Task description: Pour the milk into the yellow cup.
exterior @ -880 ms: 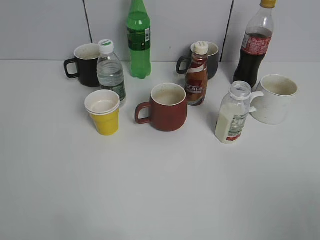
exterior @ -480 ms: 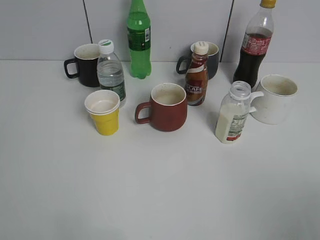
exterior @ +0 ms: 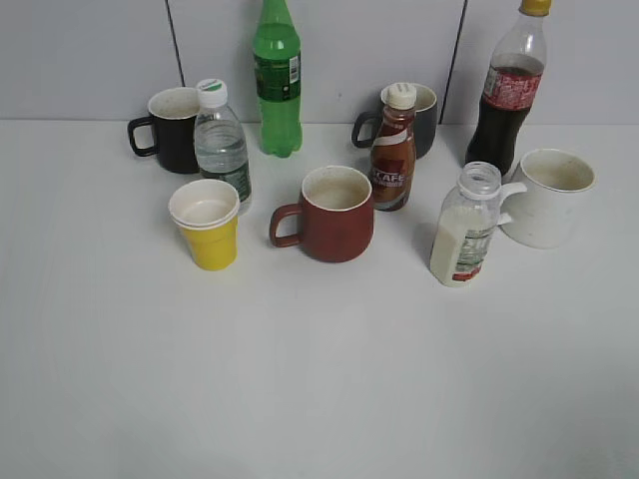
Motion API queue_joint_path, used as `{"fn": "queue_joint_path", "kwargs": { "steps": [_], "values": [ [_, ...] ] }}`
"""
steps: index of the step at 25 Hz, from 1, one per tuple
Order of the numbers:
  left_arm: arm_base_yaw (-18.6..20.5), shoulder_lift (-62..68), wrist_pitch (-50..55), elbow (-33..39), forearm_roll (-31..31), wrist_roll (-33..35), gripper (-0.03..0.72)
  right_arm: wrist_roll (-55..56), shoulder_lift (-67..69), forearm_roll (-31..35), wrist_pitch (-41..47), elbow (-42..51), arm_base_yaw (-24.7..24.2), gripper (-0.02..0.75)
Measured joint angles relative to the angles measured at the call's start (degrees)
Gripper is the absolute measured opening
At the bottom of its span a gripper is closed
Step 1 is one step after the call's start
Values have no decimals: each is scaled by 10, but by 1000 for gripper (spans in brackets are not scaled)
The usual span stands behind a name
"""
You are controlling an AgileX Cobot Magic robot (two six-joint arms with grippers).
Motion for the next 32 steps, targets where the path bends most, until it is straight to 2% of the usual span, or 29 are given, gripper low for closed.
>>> {"fn": "queue_joint_path", "kwargs": {
  "steps": [22,27,29,32],
  "values": [
    [-1,0,0,0,0,0,505,0,-1,0,0,0,0,587],
    [-27,0,0,0,-3,0,494,0,-1,7,-1,0,0,587],
    [-33,1,-14,-5,-3,0,472,0,6,9,-10,-4,0,587],
    [-34,14,-78,-15,-1,0,438,0,38,19,-80,-11,0,587]
  ]
}}
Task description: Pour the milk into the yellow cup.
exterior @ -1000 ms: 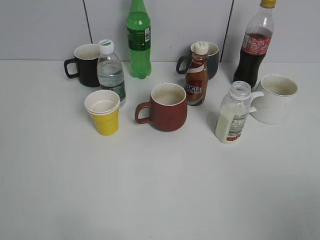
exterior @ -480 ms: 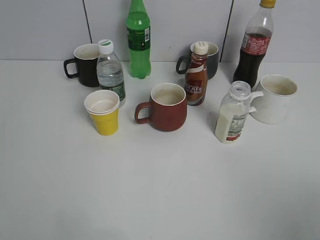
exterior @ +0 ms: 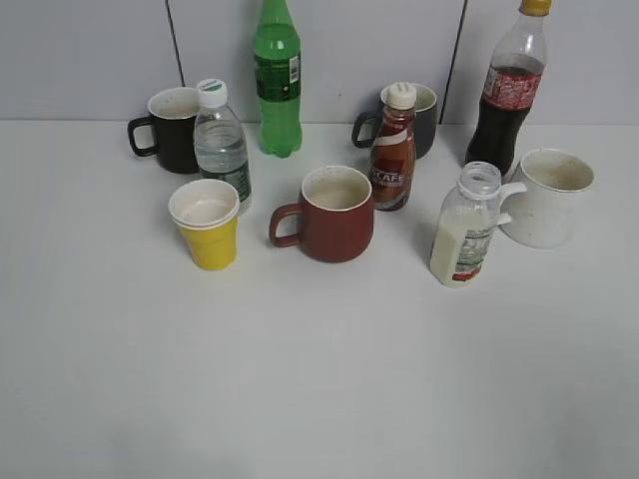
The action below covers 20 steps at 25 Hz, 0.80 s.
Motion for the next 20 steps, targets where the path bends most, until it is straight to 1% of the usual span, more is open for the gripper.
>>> {"fn": "queue_joint_path", "kwargs": {
  "steps": [1,2,4,6,8,12,14,15,16,17,19,20],
  "values": [
    [0,16,-54,-1,4,0,428,0,16,1,-24,-1,0,587],
    [0,24,-77,0,6,0,423,0,36,1,-51,-2,0,587],
    [0,65,-159,13,8,0,417,0,78,4,-100,-2,1,587],
    [0,114,-261,37,8,0,416,0,120,5,-167,4,12,587],
    [0,172,-357,56,5,0,416,0,169,4,-231,12,37,587],
    [0,343,-573,70,6,0,416,-1,282,3,-345,15,91,587],
    [0,423,-664,72,6,0,416,-1,341,4,-395,15,108,587],
    [0,454,-704,72,6,0,416,-1,371,6,-417,15,113,587],
    [0,516,-749,72,7,0,416,-1,396,12,-444,15,114,587],
    [0,537,-777,73,7,0,416,-1,423,19,-476,15,115,587],
    [0,627,-869,73,11,0,416,-1,479,31,-521,16,116,587],
    [0,645,-894,73,15,0,416,0,495,32,-544,16,117,587]
  ]
}}
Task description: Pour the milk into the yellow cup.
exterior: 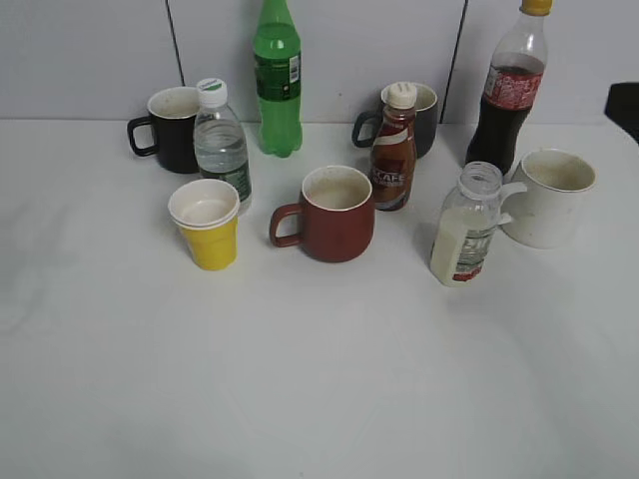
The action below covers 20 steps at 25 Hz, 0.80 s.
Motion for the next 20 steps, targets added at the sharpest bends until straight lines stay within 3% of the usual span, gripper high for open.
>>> {"fn": "queue_joint_path", "kwargs": {
  "steps": [3,8,14,20],
  "values": [
    [0,106,-78,0,34,0,416,4,55,1,-62,0,8,587],
    [0,228,-97,0,86,0,416,7,141,2,-119,3,39,552],
    [-12,322,-145,8,120,0,417,8,210,1,-239,55,69,522],
    [-14,372,-197,17,218,0,428,9,253,-30,-348,116,71,521]
  ]
}}
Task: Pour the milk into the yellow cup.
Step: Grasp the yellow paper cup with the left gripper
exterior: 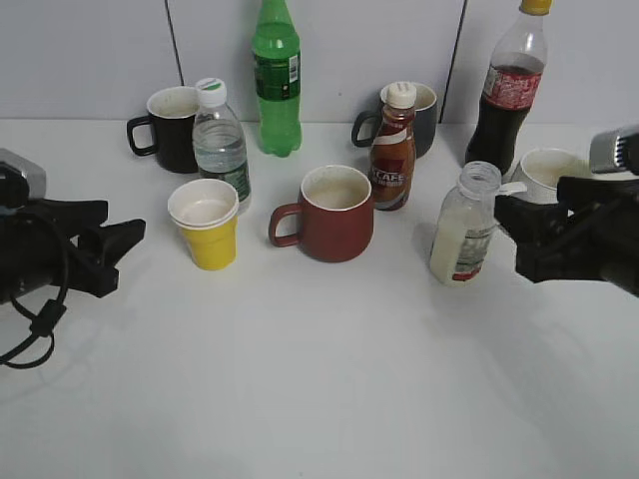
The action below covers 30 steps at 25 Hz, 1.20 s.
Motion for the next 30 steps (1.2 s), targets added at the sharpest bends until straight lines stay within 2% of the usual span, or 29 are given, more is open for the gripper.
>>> {"fn": "queue_joint_path", "kwargs": {
  "steps": [6,8,12,15,22,28,30],
  "values": [
    [-1,47,-47,1,17,0,440,0,71,-52,-139,42,0,521],
    [-2,84,-99,1,36,0,494,0,103,-55,-178,43,0,523],
    [-2,132,-118,-14,47,0,617,0,166,-56,-259,43,0,547],
    [-2,152,-121,-32,47,0,640,0,205,-56,-299,43,0,578],
    [-3,192,-125,-89,103,0,647,0,269,-56,-310,44,0,590],
    [-13,212,-124,-121,108,0,647,0,283,-55,-313,44,0,590],
    [-30,233,-125,-151,109,-1,647,0,283,-54,-313,44,0,590]
  ]
}}
